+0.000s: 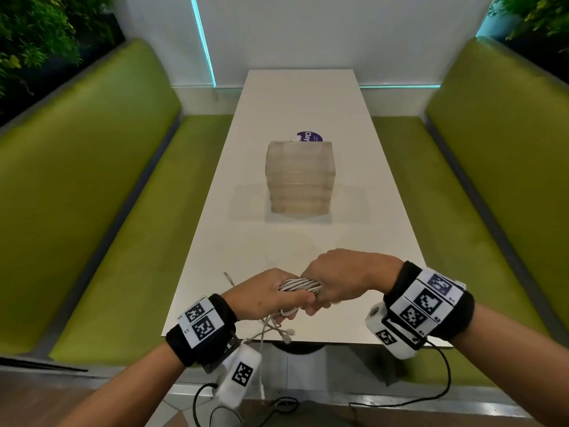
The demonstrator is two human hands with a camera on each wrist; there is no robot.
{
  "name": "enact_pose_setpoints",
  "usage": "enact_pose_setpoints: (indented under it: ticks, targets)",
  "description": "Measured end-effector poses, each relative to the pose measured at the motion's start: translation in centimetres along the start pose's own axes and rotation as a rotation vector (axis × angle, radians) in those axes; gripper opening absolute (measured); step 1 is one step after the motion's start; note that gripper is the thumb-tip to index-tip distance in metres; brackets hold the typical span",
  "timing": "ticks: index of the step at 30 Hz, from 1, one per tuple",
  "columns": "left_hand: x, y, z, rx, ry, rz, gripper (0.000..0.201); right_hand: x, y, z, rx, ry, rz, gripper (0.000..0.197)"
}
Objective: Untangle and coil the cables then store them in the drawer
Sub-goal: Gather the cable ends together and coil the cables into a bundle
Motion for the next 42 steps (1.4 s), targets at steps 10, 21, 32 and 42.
enact_pose_setpoints:
  ticks: [10,21,32,42]
  targets:
    - [0.2,0.7,0.2,-0.037,-0.023,-0.012,0.022,-0.2,0.3,0.1,-0.03,-0.014,0.024,0.014]
    - [2.4,2.0,0.0,-0.288,-0.148,-0.004,0.026,-2.2,5.7,-2.6,-0.312,0.002,0.315,0.023]
    - [0.5,3.4,0.1,-0.689,-0.248,-0.068,0.019,-2.0,3.8,-2.7,-0.505,0.02,0.819,0.035]
    - [-0.3,2.7,1.5,-0.84,-0.251,-0.518,0.021,0.2,0.1,0.7,-0.623,-0.066,0.816,0.039]
Point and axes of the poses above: each hand's wrist, its own z-axis towards the middle knuckle, its own y-axis out of the back of the hand, x = y × z, the point moved 3 cm from there along z, towards the middle knuckle, and after that the axes turned 5 degrees about -y, right-handed, at the moved point
